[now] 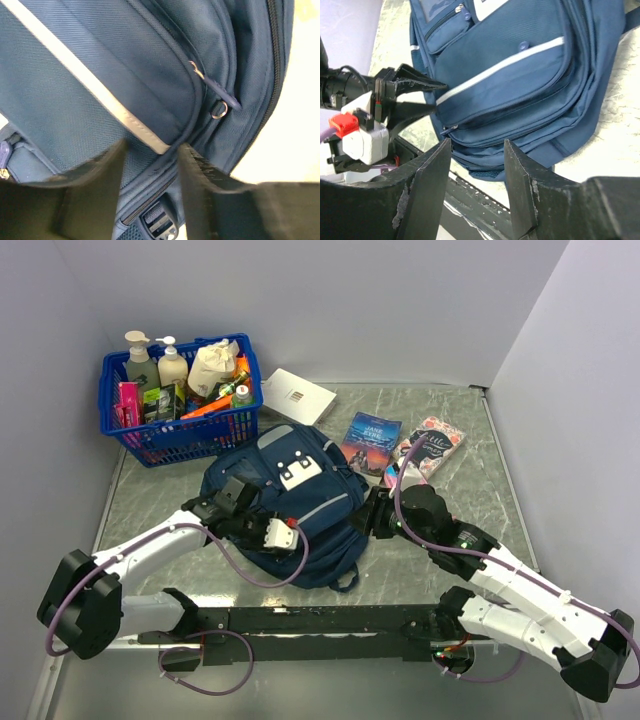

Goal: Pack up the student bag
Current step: Zip the student bag at the center of the board.

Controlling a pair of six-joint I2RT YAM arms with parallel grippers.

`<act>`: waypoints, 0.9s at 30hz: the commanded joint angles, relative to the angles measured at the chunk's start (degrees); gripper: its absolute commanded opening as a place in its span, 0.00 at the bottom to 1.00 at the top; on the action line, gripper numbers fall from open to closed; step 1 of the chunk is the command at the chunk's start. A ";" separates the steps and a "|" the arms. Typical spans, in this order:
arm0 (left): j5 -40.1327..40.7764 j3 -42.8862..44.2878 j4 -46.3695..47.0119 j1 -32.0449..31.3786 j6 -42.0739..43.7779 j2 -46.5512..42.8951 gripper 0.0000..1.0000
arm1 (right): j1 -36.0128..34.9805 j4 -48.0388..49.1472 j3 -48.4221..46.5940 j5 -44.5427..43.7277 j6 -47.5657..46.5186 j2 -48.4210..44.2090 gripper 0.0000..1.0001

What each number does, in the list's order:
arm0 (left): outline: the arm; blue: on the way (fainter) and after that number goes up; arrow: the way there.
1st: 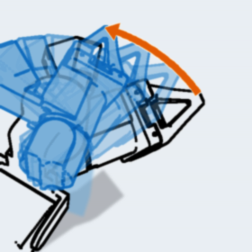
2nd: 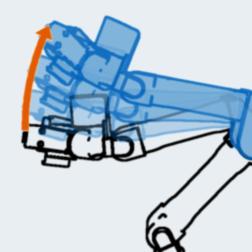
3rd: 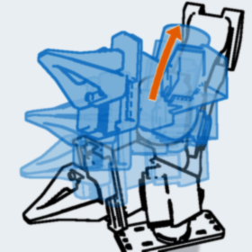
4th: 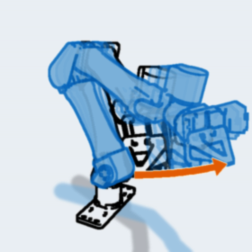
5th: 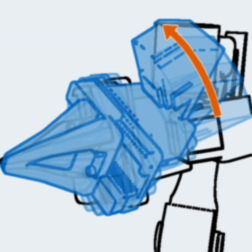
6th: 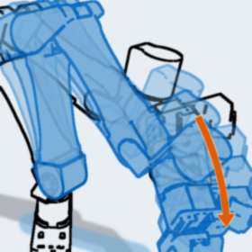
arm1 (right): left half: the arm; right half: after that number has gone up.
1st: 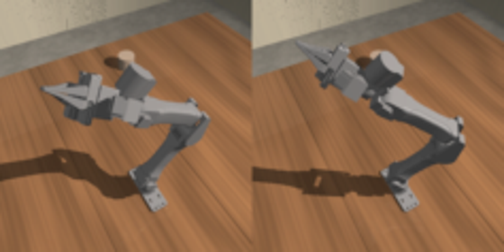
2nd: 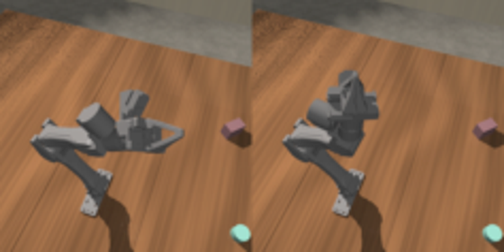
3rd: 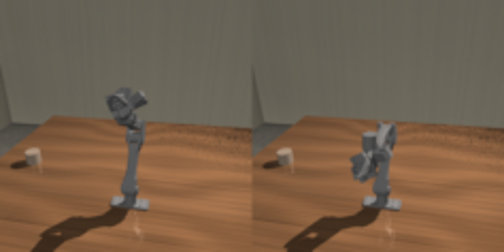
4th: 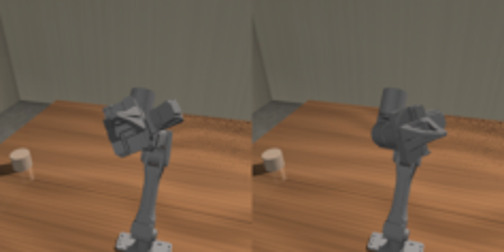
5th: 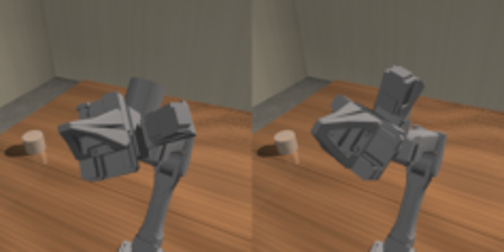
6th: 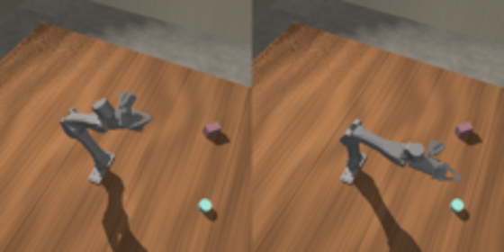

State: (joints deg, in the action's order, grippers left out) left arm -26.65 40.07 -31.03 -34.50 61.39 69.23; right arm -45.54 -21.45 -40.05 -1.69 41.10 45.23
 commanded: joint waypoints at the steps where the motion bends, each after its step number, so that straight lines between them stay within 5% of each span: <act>1: 1.34 2.11 10.28 0.05 -1.53 0.90 0.35 | 0.36 3.08 0.76 1.34 0.65 -0.15 0.52; 10: 6.34 5.53 18.27 0.05 -16.52 1.17 0.01 | 0.28 4.67 1.47 2.23 1.00 0.91 0.55; 20: 10.31 21.00 8.53 -0.21 -33.78 3.63 0.01 | -1.30 7.73 -0.81 0.82 1.09 5.12 0.57; 27: 14.43 19.78 6.50 -2.67 -41.86 1.43 0.01 | -8.68 7.74 -5.73 -4.53 -1.90 10.13 0.57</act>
State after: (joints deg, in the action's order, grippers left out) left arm -19.81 58.72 -28.14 -36.49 26.22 72.99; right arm -51.29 -16.25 -40.34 -1.96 41.58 54.39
